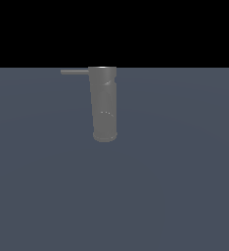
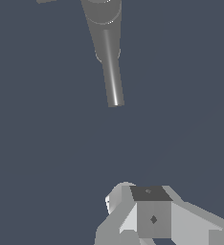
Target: Turn on the faucet by rotating a designated handle.
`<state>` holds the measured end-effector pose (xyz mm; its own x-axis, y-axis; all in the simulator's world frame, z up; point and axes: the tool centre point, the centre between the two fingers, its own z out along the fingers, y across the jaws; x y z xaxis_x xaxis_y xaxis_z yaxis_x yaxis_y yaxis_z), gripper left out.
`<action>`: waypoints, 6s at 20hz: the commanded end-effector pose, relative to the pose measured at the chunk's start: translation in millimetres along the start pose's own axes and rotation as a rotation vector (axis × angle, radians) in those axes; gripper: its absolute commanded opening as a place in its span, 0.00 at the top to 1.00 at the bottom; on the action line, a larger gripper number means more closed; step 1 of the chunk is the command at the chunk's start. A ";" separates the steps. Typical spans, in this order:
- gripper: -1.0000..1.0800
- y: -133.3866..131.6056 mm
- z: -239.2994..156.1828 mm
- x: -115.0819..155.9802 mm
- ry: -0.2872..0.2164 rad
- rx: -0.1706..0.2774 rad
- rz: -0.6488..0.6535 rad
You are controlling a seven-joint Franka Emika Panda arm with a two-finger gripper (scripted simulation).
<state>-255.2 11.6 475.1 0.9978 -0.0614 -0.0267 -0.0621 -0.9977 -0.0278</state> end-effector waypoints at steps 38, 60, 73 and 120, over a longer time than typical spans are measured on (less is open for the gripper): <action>1.00 -60.2 36.6 192.0 -0.077 0.111 0.671; 1.00 -129.3 139.5 321.0 -0.041 0.036 1.215; 1.00 -164.6 192.1 359.4 0.030 0.000 1.411; 1.00 -153.9 201.8 278.5 0.041 -0.004 1.436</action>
<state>34.0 157.8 270.2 0.0770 -0.9970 -0.0033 -0.9970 -0.0770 -0.0074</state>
